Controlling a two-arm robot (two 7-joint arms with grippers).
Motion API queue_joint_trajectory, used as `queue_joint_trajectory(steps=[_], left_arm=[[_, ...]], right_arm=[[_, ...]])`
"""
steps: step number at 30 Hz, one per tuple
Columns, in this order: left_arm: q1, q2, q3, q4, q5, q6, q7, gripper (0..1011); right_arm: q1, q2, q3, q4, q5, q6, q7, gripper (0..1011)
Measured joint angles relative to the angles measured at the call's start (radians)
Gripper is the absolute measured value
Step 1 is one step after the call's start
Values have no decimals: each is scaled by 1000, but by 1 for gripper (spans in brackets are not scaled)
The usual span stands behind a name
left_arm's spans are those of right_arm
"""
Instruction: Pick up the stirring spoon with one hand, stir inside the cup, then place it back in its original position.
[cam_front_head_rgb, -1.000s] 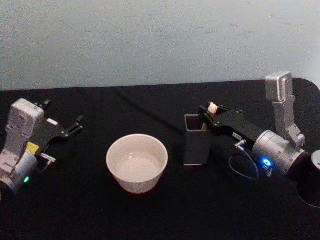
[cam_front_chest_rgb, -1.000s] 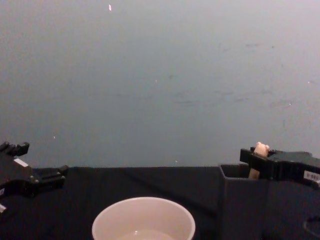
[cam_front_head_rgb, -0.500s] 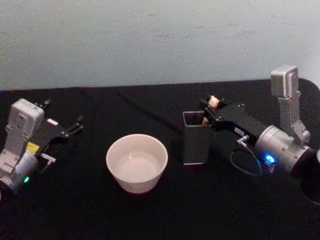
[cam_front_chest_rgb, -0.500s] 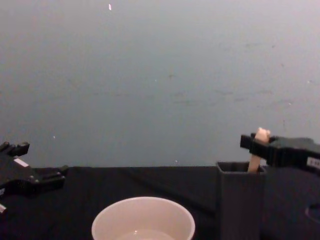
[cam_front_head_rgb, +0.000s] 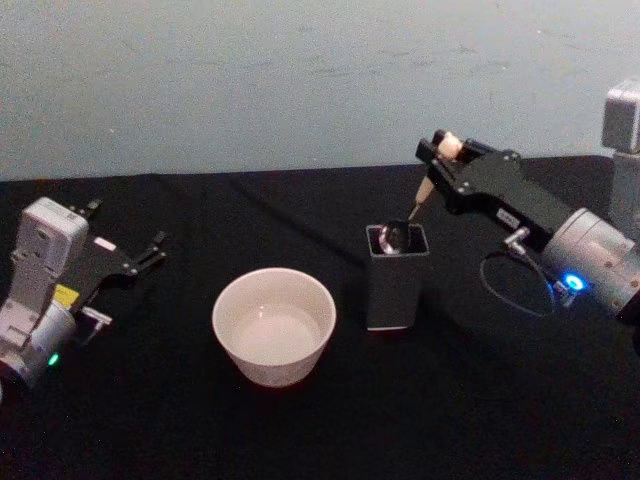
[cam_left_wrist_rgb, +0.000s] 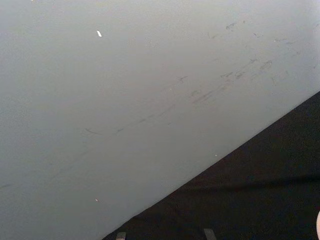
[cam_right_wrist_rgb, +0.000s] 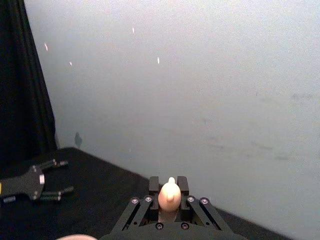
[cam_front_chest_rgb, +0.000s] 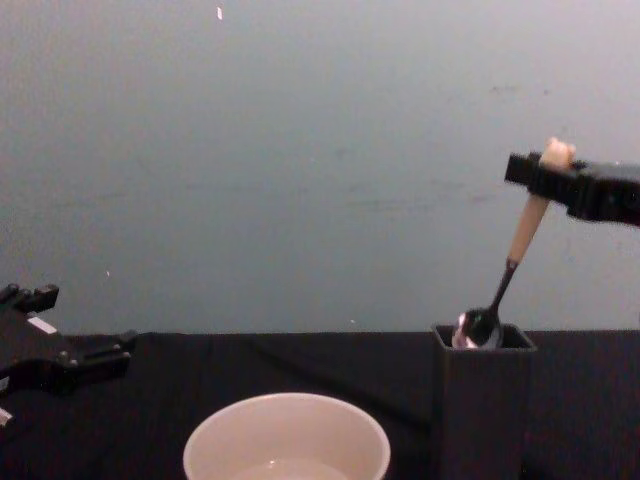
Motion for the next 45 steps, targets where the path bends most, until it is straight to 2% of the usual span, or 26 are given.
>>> queue_joint_trajectory(steps=[7,14,27,33,34,37,41,45], left_arm=[[0,0,0,0,0,0,0,1001],[0,0,0,0,0,0,0,1001],[0,0,0,0,0,0,0,1001],[0,0,0,0,0,0,0,1001],[0,0,0,0,0,0,0,1001],[0,0,0,0,0,0,0,1001],[0,0,0,0,0,0,0,1001],[0,0,0,0,0,0,0,1001]], right_arm=[[9,1,8,-15,12,-22,0,214],[28,-6,-14,-5,10,-37,16,214],[70,-36,-113,46,-14,-110,115,214],[102,-67,-178,112,-57,-161,156,214],[102,-67,-178,112,-57,-161,156,214],[121,-90,-210,165,-93,-193,165,214],[139,-116,-238,228,-140,-229,167,214],[148,-133,-250,266,-167,-252,167,214]])
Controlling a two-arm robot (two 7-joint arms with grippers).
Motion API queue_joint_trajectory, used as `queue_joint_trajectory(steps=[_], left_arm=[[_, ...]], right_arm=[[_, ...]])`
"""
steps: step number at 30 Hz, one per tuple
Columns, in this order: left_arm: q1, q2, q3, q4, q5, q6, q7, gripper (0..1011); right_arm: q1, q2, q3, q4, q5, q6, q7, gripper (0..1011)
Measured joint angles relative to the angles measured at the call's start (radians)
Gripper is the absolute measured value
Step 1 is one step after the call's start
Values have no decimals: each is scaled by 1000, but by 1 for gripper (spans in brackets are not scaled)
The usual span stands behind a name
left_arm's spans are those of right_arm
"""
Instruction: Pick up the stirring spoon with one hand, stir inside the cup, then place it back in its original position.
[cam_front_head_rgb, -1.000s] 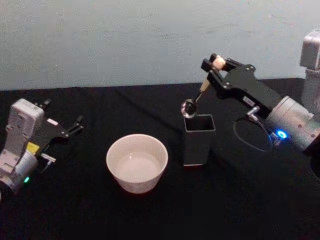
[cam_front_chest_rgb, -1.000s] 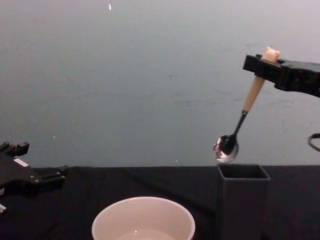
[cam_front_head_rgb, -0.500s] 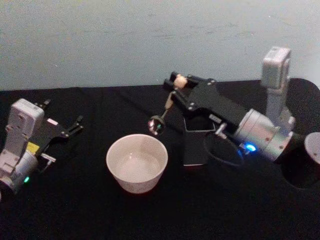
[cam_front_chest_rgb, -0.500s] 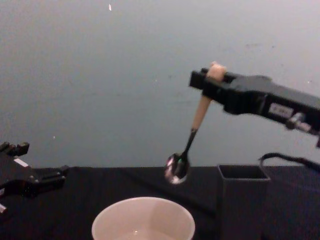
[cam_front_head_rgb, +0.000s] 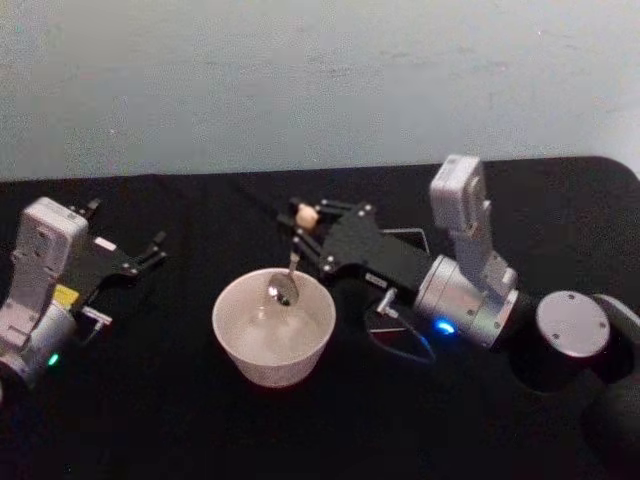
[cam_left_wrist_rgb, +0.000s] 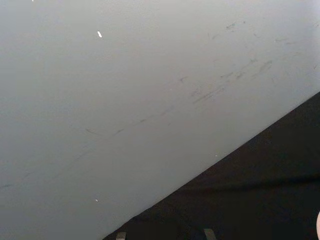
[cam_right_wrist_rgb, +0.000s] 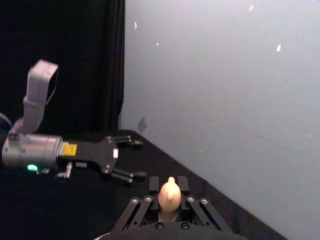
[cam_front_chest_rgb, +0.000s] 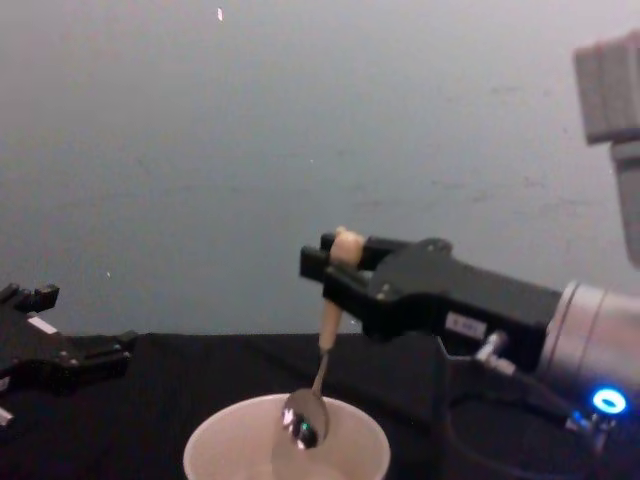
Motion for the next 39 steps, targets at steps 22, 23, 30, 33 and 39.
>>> queue_joint_trajectory(steps=[22,23,30,33,39], left_arm=[[0,0,0,0,0,0,0,1001],[0,0,0,0,0,0,0,1001],[0,0,0,0,0,0,0,1001],[0,0,0,0,0,0,0,1001],[0,0,0,0,0,0,0,1001]], right_arm=[[23,-69,-15,117,-123,-75,-16,214],[23,-69,-15,117,-123,-75,-16,214],[9,-54,1,98,-132,-72,-18,214],[-6,-36,9,73,-126,-63,-10,214],[-44,1,22,12,-95,-41,12,214]])
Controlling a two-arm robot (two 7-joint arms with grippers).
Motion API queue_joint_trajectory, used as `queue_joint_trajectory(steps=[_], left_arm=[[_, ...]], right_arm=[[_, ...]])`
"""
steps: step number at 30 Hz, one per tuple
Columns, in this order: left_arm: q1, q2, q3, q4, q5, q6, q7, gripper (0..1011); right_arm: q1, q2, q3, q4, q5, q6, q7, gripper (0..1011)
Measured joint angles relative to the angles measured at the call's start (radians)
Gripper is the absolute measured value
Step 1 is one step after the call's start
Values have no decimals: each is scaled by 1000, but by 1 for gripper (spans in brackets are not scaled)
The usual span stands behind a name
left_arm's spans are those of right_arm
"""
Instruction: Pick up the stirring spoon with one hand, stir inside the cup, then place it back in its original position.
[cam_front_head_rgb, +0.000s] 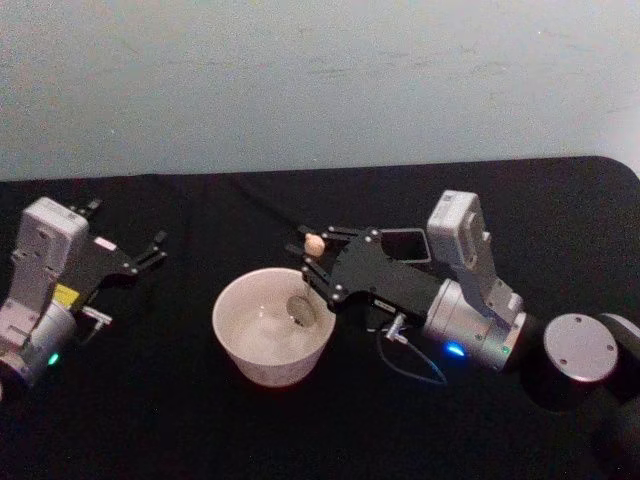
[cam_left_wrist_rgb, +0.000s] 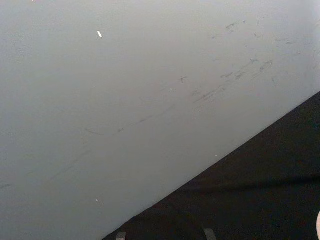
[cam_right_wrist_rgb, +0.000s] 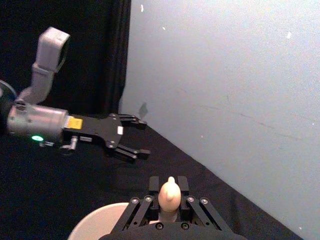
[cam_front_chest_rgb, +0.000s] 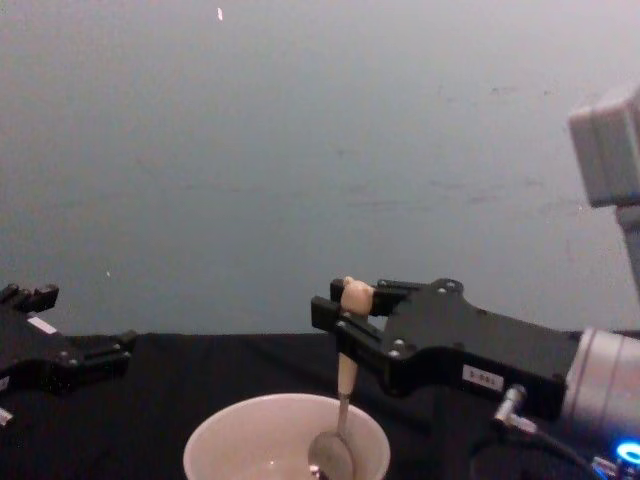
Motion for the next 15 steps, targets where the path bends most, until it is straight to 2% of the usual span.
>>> queue_joint_trajectory(steps=[7,15], left_arm=[[0,0,0,0,0,0,0,1001],[0,0,0,0,0,0,0,1001]], right_arm=[[-38,31,-9,-62,28,21,28,214],[-44,25,-35,-76,34,30,35,214]])
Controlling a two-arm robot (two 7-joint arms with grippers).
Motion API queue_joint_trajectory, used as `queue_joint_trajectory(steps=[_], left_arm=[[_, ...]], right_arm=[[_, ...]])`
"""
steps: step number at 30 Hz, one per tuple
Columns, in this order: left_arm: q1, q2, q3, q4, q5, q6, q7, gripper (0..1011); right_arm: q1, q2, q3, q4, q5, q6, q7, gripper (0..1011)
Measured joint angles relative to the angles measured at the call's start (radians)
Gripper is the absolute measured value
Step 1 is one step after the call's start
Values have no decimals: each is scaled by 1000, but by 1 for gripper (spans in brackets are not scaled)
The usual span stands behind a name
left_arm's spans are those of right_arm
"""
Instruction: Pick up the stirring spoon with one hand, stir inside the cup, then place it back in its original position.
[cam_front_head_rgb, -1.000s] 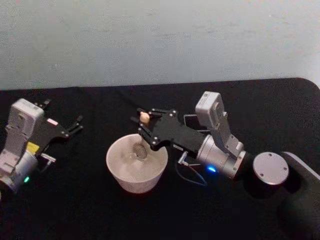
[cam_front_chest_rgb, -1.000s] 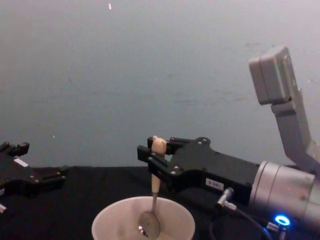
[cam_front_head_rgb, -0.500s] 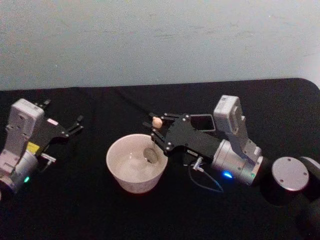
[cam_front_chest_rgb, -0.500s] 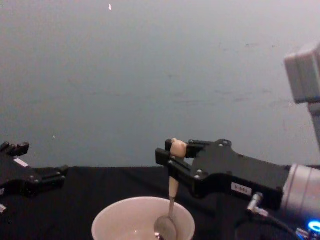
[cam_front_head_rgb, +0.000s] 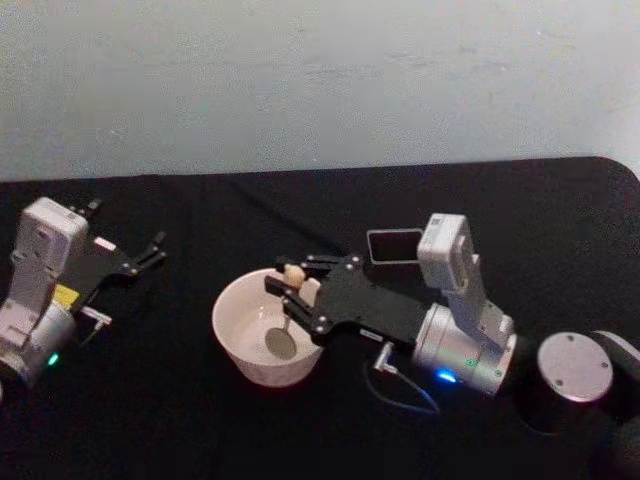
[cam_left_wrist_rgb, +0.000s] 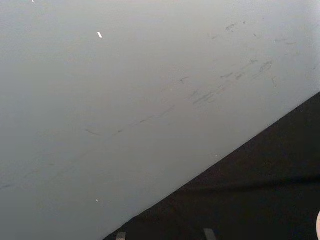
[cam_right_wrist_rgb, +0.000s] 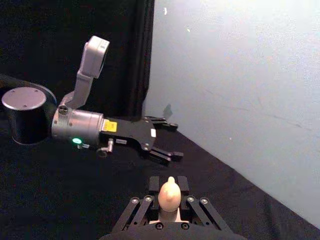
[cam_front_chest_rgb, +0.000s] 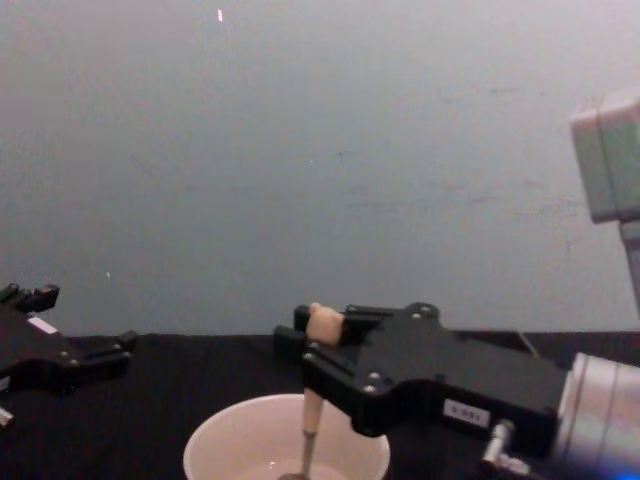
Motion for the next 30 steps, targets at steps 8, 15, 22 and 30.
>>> queue_joint_trajectory(steps=[8,15,22,30], left_arm=[[0,0,0,0,0,0,0,1001],[0,0,0,0,0,0,0,1001],[0,0,0,0,0,0,0,1001],[0,0,0,0,0,0,0,1001]], right_arm=[[28,-46,-18,39,-11,9,-34,214],[56,-81,-13,84,-30,11,-71,214],[68,-91,0,105,-41,12,-88,214],[64,-80,16,101,-48,15,-95,214]])
